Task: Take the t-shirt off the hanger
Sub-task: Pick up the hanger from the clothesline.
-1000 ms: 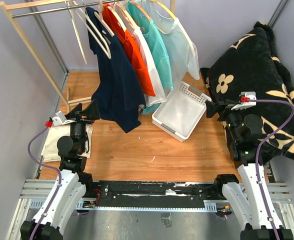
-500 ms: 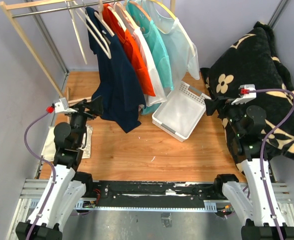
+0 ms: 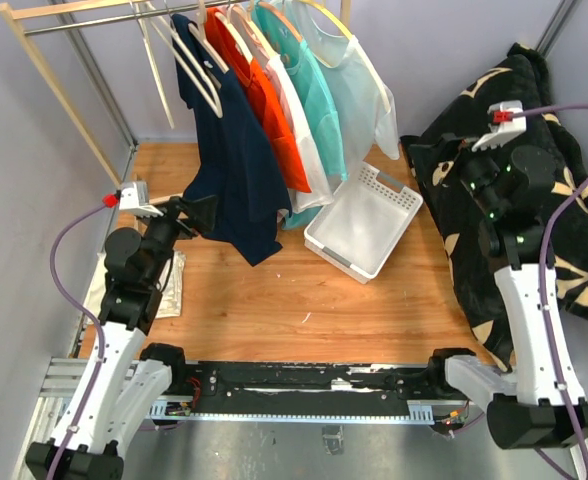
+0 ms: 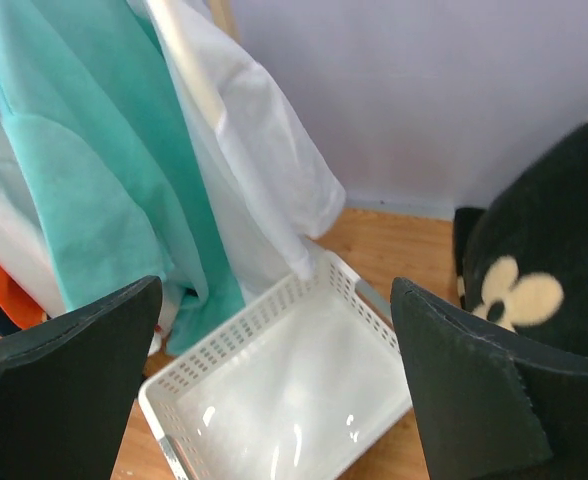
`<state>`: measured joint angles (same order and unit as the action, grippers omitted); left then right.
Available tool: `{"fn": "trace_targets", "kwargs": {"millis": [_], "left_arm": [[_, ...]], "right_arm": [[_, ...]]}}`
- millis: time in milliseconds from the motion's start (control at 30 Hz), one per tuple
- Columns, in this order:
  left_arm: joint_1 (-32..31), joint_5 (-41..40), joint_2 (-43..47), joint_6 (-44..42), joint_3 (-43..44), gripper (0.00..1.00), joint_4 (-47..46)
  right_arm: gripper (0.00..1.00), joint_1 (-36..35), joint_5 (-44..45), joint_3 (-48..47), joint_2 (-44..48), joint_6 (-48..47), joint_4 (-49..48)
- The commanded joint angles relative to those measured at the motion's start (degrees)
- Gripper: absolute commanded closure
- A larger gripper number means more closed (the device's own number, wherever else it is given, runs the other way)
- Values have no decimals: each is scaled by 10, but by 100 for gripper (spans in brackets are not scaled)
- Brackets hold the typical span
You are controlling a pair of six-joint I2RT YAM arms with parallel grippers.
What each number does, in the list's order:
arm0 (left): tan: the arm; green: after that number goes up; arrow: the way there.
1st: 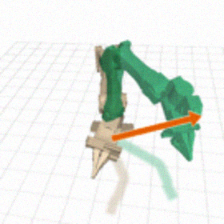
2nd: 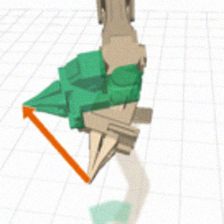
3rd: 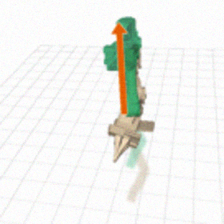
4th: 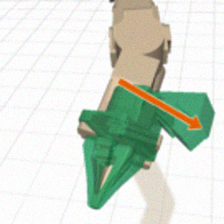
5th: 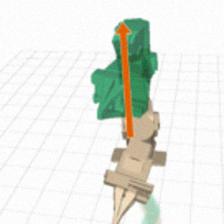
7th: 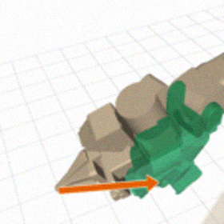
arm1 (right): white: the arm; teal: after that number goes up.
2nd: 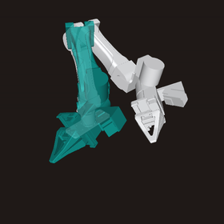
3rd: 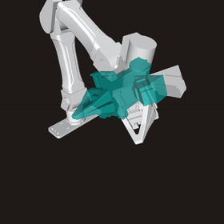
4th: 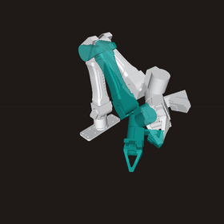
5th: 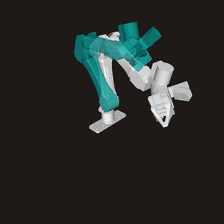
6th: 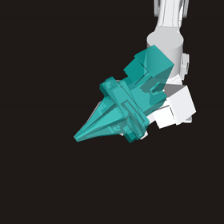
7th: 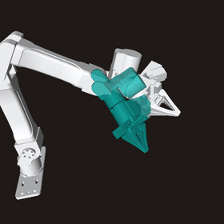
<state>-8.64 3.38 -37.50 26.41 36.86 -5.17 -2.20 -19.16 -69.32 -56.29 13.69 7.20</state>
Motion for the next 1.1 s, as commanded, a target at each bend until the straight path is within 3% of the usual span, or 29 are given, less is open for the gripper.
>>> {"fn": "trace_targets", "kwargs": {"millis": [0,200,333,667,1067], "left_arm": [[4,36,24,-11,20,0,21],[3,67,9,-11,20,0,23],[4,73,0,-18,23,0,25],[4,71,-2,-20,30,0,30],[3,125,-10,17,57,0,29]], "right_arm": [[2,-28,-15,-93,-57,-6,2],[0,-100,33,-269,-188,-57,76],[2,-105,7,-346,-256,-49,95],[2,-105,-54,-371,-295,7,43],[2,-105,-39,-400,-312,19,68]]}}
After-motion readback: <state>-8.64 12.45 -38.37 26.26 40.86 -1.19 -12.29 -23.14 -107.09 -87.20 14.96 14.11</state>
